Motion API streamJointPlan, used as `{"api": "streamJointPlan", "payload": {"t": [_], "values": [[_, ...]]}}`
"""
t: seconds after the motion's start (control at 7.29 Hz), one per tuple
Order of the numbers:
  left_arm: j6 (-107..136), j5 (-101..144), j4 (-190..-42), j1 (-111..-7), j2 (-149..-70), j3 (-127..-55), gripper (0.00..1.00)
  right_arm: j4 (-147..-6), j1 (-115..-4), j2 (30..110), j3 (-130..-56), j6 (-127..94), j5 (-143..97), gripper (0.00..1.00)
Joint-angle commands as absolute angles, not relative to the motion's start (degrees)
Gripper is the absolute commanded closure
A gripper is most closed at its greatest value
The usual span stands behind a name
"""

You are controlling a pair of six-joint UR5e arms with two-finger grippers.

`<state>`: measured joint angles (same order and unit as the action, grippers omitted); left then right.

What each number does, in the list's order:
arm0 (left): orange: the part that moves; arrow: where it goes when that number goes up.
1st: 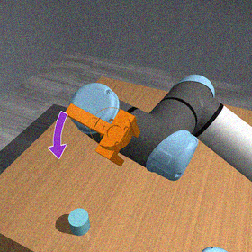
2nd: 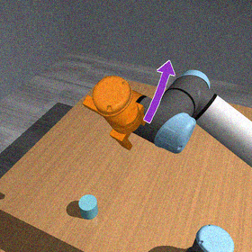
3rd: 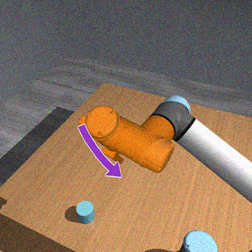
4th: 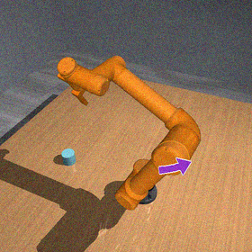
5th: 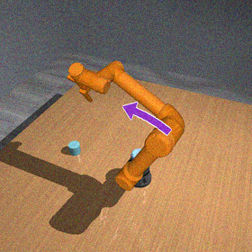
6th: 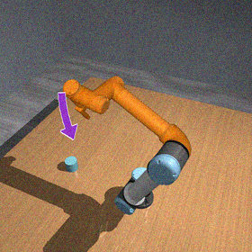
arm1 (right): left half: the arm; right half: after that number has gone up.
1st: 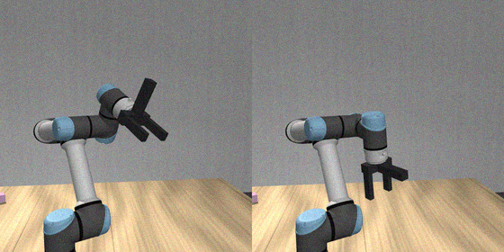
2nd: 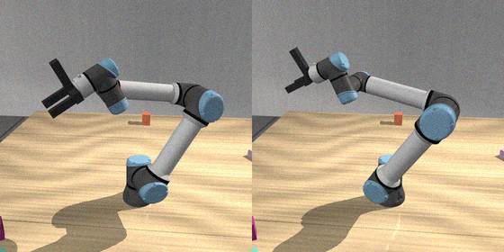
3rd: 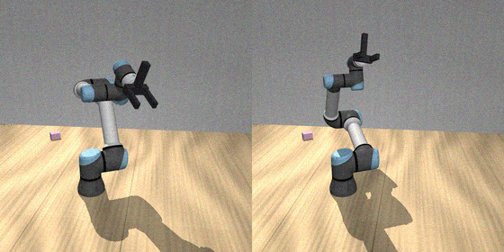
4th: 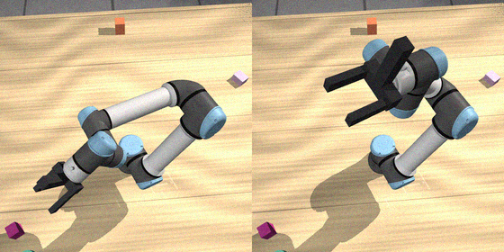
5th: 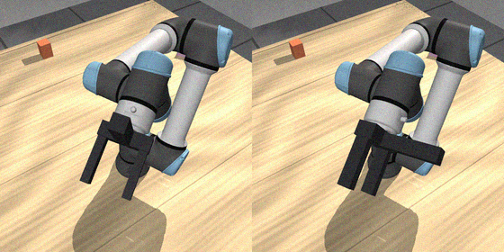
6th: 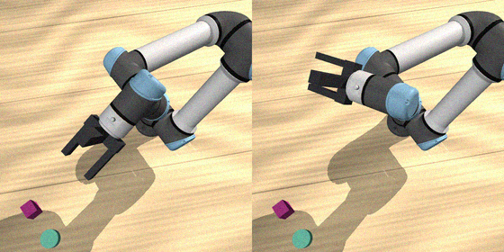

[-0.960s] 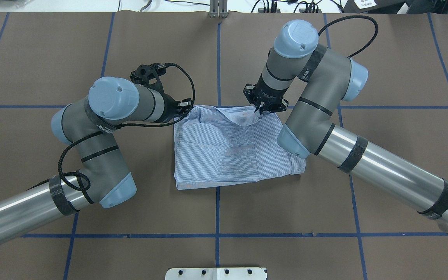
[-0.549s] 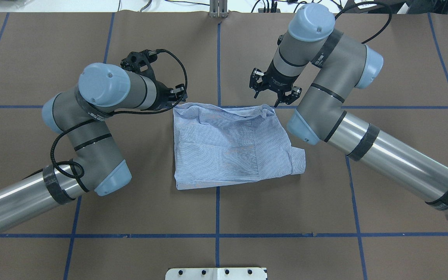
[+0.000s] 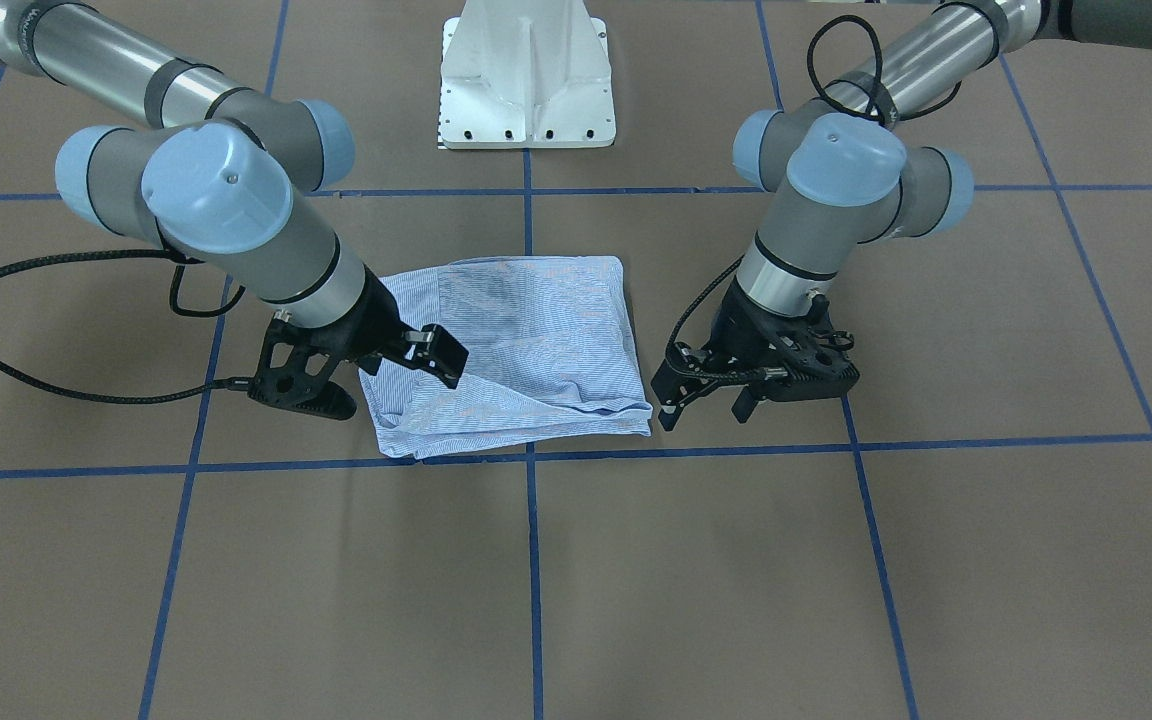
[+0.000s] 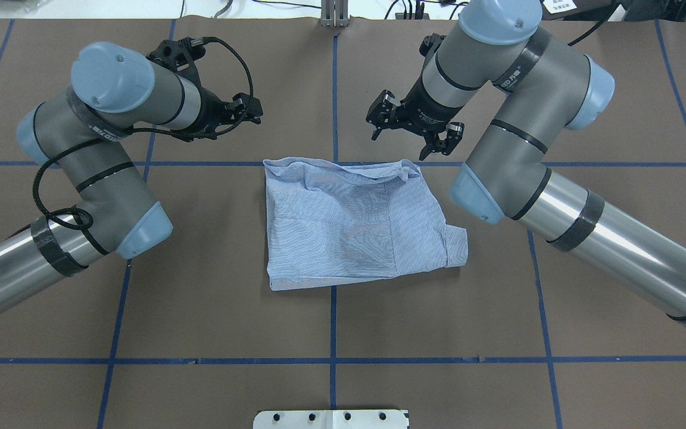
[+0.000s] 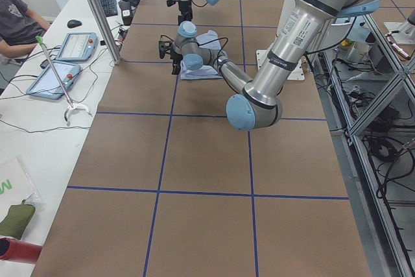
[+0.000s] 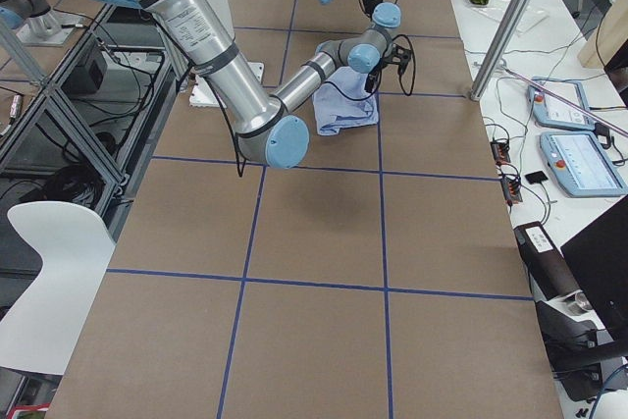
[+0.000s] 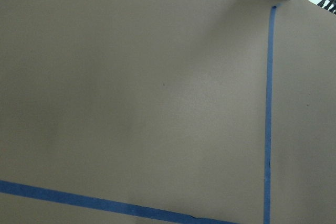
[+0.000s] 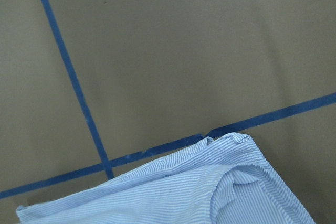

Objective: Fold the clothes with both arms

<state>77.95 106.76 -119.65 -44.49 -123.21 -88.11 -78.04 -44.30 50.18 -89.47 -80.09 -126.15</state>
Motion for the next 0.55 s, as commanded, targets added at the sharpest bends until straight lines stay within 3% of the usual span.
{"api": "streamJointPlan", "payload": {"t": [0.0,0.27,0.41], "values": [[70.5,109.5,-119.3,-48.2,-119.9,-89.3,0.01,-79.2,-36.1,50.1,-92.5,-80.0,-119.2,0.00],[65.5,113.9,-119.3,-52.0,-116.2,-92.4,0.01,-82.3,-30.6,47.5,-89.8,-76.4,-110.4,0.00],[65.4,114.7,-119.3,-52.6,-115.5,-92.9,0.01,-82.4,-30.3,43.9,-84.3,-75.4,-110.1,0.00]]}}
